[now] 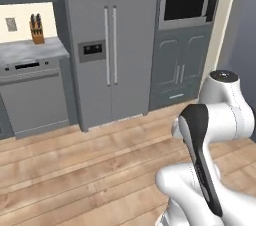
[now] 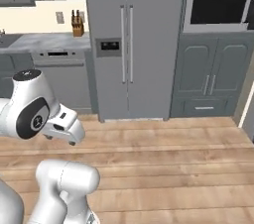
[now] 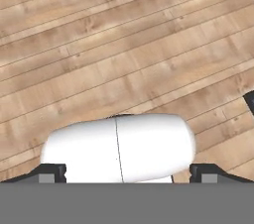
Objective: Place one of the steaks on the plate and the other in the bowl. Then place the bowl in the fridge.
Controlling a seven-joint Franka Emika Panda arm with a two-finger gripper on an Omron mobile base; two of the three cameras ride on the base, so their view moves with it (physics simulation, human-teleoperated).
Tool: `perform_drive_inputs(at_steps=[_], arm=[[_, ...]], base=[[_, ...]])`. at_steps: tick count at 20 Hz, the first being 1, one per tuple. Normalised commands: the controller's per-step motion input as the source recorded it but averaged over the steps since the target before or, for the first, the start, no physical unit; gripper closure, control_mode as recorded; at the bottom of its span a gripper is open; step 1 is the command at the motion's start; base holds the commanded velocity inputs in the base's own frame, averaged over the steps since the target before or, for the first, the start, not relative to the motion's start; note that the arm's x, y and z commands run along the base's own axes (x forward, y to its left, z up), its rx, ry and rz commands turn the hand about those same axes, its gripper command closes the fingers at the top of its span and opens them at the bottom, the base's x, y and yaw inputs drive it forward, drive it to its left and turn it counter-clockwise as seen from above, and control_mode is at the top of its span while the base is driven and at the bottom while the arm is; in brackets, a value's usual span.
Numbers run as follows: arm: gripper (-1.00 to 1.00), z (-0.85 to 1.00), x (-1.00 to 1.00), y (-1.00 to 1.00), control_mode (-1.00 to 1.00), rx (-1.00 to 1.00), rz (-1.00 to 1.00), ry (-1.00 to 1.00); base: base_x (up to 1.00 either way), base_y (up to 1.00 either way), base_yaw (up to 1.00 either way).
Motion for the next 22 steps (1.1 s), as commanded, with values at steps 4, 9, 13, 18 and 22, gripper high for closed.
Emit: perform_drive_inputs(at_steps=[4, 9, 13, 18, 22], arm=[[-1.0, 0.0, 0.0, 0.0, 1.0, 0.0, 0.0, 0.0], [-1.0, 0.0, 0.0, 0.0, 1.0, 0.0, 0.0, 0.0], [-1.0, 0.0, 0.0, 0.0, 1.0, 0.0, 0.0, 0.0], [-1.0, 0.0, 0.0, 0.0, 1.0, 0.0, 0.0, 0.0], [-1.0, 0.0, 0.0, 0.0, 1.0, 0.0, 0.0, 0.0]], base=[[0.71, 0.0, 0.17], [0.68, 0.0, 0.14], [0.97, 0.0, 0.25], [1.0, -0.34, 0.23], [0.51, -0.52, 0.17]])
